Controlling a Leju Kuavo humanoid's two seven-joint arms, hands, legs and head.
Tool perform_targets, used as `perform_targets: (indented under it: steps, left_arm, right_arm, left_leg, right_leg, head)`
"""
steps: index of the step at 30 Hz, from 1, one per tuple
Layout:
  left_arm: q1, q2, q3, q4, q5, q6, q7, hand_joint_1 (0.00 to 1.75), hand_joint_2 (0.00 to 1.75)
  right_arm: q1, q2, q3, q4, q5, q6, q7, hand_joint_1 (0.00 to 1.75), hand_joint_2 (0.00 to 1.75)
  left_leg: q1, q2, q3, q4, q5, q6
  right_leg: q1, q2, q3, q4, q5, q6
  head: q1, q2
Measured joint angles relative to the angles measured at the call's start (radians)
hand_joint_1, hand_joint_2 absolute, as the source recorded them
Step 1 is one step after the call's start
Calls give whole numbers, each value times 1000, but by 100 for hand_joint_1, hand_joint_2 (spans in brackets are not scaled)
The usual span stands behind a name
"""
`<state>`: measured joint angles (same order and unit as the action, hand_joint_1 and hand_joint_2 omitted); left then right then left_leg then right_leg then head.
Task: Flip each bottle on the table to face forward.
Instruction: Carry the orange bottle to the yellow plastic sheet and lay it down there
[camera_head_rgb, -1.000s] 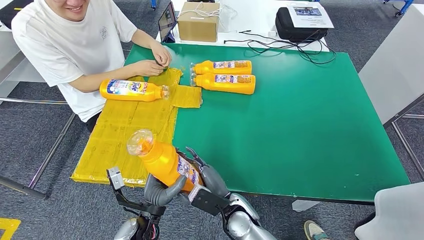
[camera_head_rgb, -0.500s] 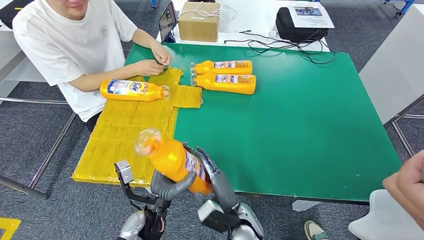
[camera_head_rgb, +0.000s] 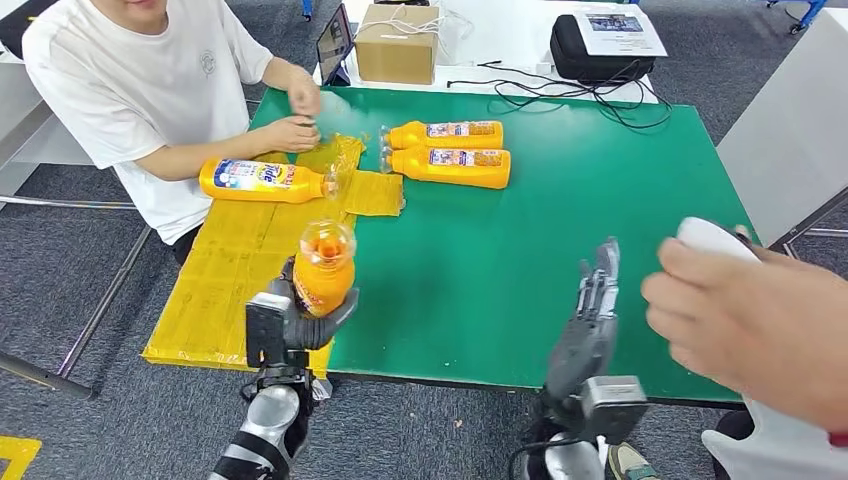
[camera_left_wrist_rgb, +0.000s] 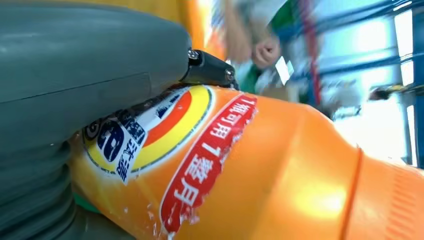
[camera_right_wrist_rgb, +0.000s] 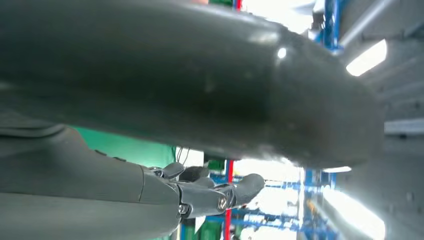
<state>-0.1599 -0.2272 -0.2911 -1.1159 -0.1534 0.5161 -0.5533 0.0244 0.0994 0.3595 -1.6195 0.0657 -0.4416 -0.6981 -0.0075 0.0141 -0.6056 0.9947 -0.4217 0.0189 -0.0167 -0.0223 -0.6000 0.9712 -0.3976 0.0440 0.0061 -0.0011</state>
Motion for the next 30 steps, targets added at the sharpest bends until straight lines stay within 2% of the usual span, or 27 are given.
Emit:
perform_targets:
  steps: [2, 4, 8, 10, 14, 15, 16, 18, 19, 20, 23, 30]
  left_arm:
    - [-34, 11, 4, 44, -157, 99, 36, 175, 175]
    - [-79, 26, 9, 104, -350, 155, 111, 175, 175]
    - [-191, 64, 31, 255, -777, 175, 314, 175, 175]
    - [-248, 82, 38, 328, -866, 165, 382, 175, 175]
    - [-334, 109, 57, 453, -908, 109, 450, 175, 175]
    - [-354, 115, 61, 482, -916, 85, 466, 166, 175]
    - [-372, 120, 64, 512, -924, 60, 483, 147, 175]
    - [-402, 128, 69, 562, -934, 3, 513, 64, 175]
    - [-414, 130, 73, 586, -934, -30, 526, 29, 175]
    - [-426, 133, 77, 607, -928, -68, 538, 5, 175]
    - [-456, 138, 99, 657, -890, -176, 561, 0, 175]
    - [-513, 145, 173, 715, -783, -337, 553, 0, 175]
  right_arm:
    - [0, 16, -37, -1, -10, 31, 0, 0, 0]
    - [-1, 35, -62, 0, -16, 59, 0, 0, 0]
    - [-7, 67, -85, 7, -17, 85, 0, 0, 0]
    - [-10, 80, -92, 11, -23, 93, 0, 0, 0]
    - [-11, 99, -104, 22, -33, 103, 0, 0, 0]
    - [-11, 102, -107, 25, -35, 106, 0, 0, 0]
    - [-11, 106, -109, 27, -37, 109, 0, 0, 0]
    - [-12, 114, -116, 33, -39, 115, 0, 0, 0]
    - [-13, 117, -119, 36, -40, 119, 0, 0, 0]
    - [-14, 120, -123, 39, -41, 122, 0, 0, 0]
    - [-18, 128, -134, 48, -44, 128, 0, 0, 0]
    - [-42, 144, -145, 73, -46, 134, 0, 0, 0]
  left_leg:
    - [0, 0, 0, 0, 0, 0]
    - [0, 0, 0, 0, 1, 0]
    - [0, 0, 0, 0, 2, 0]
    - [0, 0, 0, 0, 2, 0]
    - [0, 0, 0, 0, 2, 0]
    - [0, 0, 0, 0, 2, 0]
    - [0, 0, 0, 0, 2, 0]
    - [0, 0, 0, 0, 2, 0]
    - [0, 0, 0, 0, 2, 0]
    - [0, 0, 0, 0, 2, 0]
    - [0, 0, 0, 0, 2, 0]
    - [0, 0, 3, 0, 2, 0]
  right_leg:
    - [0, 0, 0, 0, 0, 0]
    - [0, 0, 0, 0, 0, 0]
    - [0, 0, 0, 1, 0, 0]
    - [0, 0, 0, 1, 0, 0]
    - [0, 0, 1, 1, 0, 0]
    - [0, 0, 1, 1, 0, 0]
    - [0, 0, 1, 1, 0, 0]
    - [0, 0, 0, 1, 0, 0]
    - [0, 0, 0, 1, 0, 0]
    - [0, 0, 0, 1, 0, 0]
    - [0, 0, 1, 1, 0, 0]
    - [0, 0, 3, 1, 0, 0]
  head:
    - [0, 0]
    - [0, 0]
    - [0, 0]
    - [0, 0]
    - [0, 0]
    - [0, 0]
    - [0, 0]
    - [0, 0]
    - [0, 0]
    - [0, 0]
    - [0, 0]
    - [0, 0]
